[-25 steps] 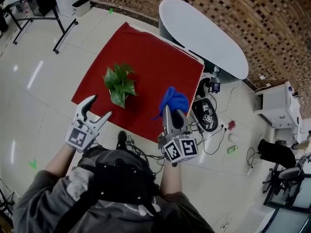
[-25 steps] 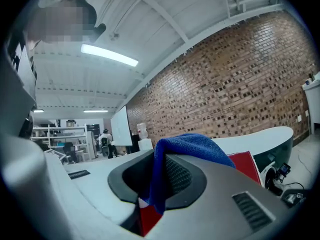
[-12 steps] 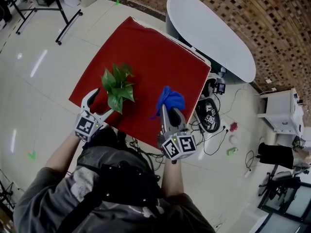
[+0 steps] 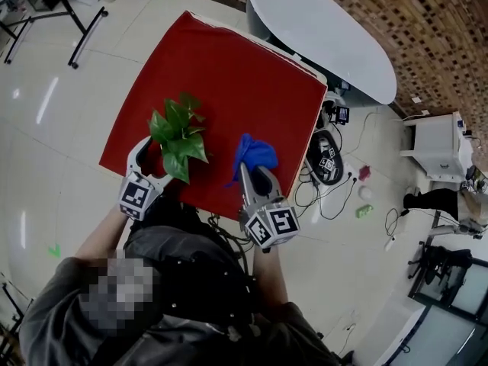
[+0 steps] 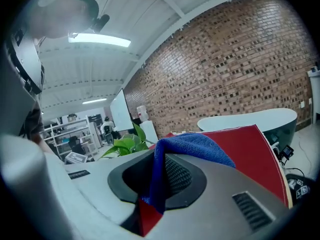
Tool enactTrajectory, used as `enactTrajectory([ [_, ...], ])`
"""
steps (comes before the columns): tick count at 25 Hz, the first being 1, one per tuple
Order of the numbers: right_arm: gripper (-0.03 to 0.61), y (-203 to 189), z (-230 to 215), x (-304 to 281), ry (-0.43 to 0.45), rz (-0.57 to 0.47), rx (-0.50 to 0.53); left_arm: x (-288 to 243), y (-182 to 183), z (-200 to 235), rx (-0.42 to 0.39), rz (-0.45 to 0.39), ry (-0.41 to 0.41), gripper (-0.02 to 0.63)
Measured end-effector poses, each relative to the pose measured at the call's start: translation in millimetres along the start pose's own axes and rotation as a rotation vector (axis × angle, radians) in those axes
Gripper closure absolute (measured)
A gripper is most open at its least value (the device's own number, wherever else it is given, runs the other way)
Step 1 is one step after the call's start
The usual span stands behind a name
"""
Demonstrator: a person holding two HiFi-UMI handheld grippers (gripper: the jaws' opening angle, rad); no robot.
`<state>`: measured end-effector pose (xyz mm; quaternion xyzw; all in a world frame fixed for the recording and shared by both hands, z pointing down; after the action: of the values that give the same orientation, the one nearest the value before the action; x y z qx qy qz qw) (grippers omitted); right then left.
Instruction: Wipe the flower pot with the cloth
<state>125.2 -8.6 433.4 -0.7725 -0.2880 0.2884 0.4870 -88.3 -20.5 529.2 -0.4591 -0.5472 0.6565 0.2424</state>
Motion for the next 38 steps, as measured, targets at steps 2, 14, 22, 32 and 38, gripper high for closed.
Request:
enactTrajectory([
  [2,0.526,-6,-1,-7,-0.003,0.011,-0.008,-6,-3,1,-0.010,0.005,-0.021,0.150],
  [14,0.526,-54,-3,-59,0.082,0.096,-0.085,-33,1,-11,-0.091,-0.024,-0.148,0.150],
  [22,0.526,-64,-19,-114,0.236,0.110,-0.128,-40,-2,-9,-0.119,-0.032,-0.222,0.146],
  [32,0.528,-77,-20,-146,0.353,0.140,-0.207,-42,-7,-7,-0.126,-0.019,-0.277,0.146],
  [38,0.528,-81,-13,-128,0.361,0.134,-0.227,-42,-5,-8,-0.098,-0.009,-0.284,0.144],
])
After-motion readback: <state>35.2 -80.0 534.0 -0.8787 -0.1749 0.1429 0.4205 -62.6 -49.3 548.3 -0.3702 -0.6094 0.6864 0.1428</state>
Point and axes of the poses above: the fingertips, and each gripper's own axes: x backward along the fingers, z to its left, y out of its top, the point moved 3 cm from there along x, backward along the fingers, and after that the axes turned 11 degrees about y, right-handed, at the moved point
